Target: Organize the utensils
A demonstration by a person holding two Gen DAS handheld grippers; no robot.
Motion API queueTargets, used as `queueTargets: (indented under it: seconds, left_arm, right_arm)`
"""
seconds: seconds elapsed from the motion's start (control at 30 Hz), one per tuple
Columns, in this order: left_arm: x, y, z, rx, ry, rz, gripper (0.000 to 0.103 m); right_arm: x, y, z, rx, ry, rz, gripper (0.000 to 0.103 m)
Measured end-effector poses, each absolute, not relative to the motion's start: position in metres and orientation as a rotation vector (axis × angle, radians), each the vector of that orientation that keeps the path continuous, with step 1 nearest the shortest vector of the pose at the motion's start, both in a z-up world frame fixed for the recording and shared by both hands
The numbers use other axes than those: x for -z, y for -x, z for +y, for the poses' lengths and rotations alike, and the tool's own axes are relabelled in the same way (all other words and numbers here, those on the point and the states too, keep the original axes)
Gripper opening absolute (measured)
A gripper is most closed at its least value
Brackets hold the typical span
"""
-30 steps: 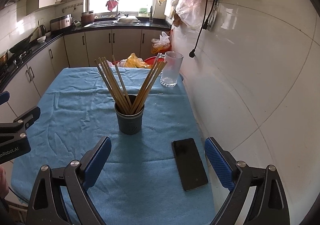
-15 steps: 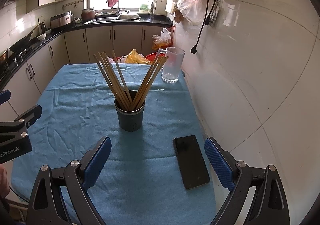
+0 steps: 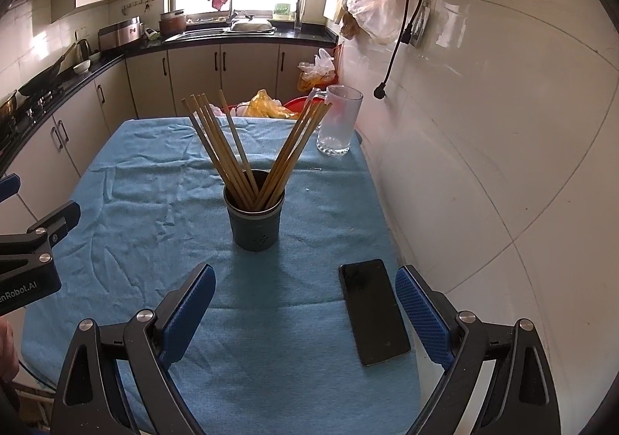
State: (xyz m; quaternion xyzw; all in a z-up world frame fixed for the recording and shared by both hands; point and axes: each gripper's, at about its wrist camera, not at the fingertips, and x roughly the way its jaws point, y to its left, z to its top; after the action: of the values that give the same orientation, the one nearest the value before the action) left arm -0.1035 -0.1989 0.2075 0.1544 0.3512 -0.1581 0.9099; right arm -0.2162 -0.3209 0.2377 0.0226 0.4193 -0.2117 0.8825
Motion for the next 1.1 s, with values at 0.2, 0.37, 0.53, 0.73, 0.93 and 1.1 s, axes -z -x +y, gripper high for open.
queueTargets:
  seconds: [0.2, 0.37, 0.53, 0.73, 0.93, 1.1]
  left_arm:
    - [-0.208, 0.103, -0.197, 0.319, -0.317, 0.728, 0.103]
    - [-0.208, 0.103, -0.196, 0.319, -0.316, 0.728, 0.103]
    - [-0.208, 0.101, -0.193, 0.315, -0.313, 0.73, 0.103]
    - [-0.208, 0.098, -0.189, 0.312, -0.306, 0.739, 0.103]
    - [-0.208, 0.098, -0.188, 0.312, -0.305, 0.738, 0.103]
    - [-0.208, 0.097, -0.189, 0.313, -0.303, 0.739, 0.103]
  right_arm:
    - [-0.236, 0.213, -0.321, 0.433, -0.046, 0.875, 0.096]
    - [-0.234, 0.21, -0.322, 0.428, -0.052, 0.879, 0.096]
    - [-0.233, 0.208, -0.32, 0.421, -0.051, 0.88, 0.096]
    - [-0.231, 0.203, -0.318, 0.414, -0.047, 0.885, 0.096]
    - [-0.231, 0.2, -0.316, 0.411, -0.044, 0.887, 0.096]
    - [-0.231, 0.199, -0.317, 0.414, -0.046, 0.89, 0.096]
